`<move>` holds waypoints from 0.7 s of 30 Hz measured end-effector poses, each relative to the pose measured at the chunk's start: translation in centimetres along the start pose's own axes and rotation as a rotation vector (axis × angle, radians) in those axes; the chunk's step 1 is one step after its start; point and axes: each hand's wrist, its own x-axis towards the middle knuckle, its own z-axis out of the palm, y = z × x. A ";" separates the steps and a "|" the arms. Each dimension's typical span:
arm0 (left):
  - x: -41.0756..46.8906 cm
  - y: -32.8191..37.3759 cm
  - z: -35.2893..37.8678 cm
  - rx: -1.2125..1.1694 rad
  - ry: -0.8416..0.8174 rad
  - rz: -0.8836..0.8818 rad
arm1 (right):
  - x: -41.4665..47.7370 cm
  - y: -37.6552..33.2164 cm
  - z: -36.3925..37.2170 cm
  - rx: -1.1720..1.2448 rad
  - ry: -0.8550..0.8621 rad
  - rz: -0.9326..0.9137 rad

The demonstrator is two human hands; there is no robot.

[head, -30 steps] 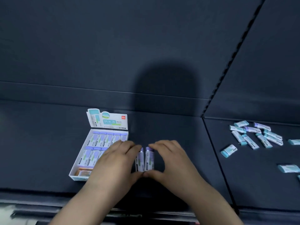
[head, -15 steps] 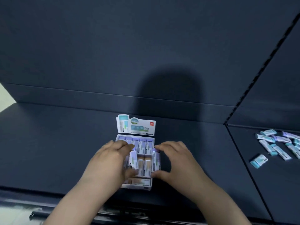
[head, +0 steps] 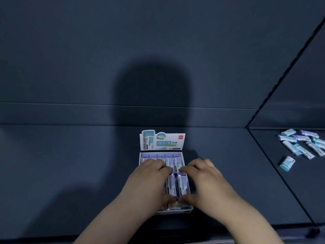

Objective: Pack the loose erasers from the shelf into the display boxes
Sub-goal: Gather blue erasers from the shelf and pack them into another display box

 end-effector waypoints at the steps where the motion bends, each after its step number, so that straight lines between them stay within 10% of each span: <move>1: 0.0 -0.1 0.1 -0.003 -0.006 0.003 | 0.1 -0.1 0.1 -0.013 -0.010 0.004; 21: -0.2 0.2 0.7 -0.014 -0.088 0.009 | 0.5 0.2 0.3 -0.004 -0.051 0.013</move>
